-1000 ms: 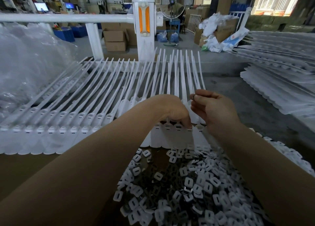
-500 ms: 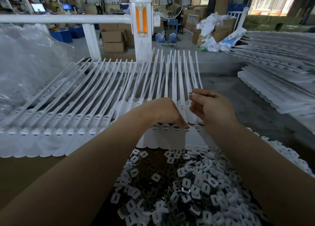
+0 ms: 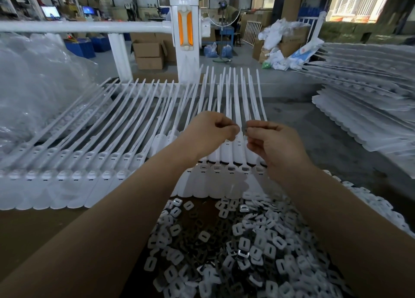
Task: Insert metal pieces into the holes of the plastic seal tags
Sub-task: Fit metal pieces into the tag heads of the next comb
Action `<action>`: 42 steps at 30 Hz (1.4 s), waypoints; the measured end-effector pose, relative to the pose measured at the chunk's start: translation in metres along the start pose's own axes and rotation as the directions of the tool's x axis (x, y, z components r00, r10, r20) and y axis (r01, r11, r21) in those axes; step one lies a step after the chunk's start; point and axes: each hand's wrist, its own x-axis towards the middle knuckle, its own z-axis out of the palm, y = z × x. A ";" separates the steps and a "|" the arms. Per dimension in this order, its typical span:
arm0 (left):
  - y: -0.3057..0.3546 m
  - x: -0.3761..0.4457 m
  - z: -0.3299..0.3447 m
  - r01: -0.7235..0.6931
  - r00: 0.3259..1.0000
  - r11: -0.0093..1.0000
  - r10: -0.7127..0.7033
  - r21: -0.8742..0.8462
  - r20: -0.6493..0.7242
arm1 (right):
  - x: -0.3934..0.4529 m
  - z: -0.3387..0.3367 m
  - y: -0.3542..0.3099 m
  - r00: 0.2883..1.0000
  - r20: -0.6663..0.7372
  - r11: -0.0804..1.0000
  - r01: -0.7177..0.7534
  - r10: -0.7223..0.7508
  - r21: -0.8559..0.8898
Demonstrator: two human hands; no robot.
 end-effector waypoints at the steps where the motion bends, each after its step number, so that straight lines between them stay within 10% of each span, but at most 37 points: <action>1: 0.001 0.000 0.001 -0.006 1.000 1.000 0.006 -0.013 -0.017 | 0.000 0.000 0.000 1.000 0.005 1.000 0.005 -0.005 -0.008; 15: 0.001 0.001 0.002 0.103 0.995 0.993 -0.104 -0.049 -0.006 | -0.004 0.004 -0.003 0.991 0.070 0.983 0.119 -0.110 -0.137; 22: 0.010 -0.004 0.015 0.128 0.984 0.992 -0.125 -0.016 0.128 | 0.008 -0.005 -0.011 0.961 -0.257 0.992 -0.075 0.099 0.101; 42: 0.014 -0.006 0.045 0.090 0.967 0.935 -0.164 0.343 0.193 | 0.012 -0.008 -0.004 0.941 -0.263 0.976 -0.189 0.212 0.112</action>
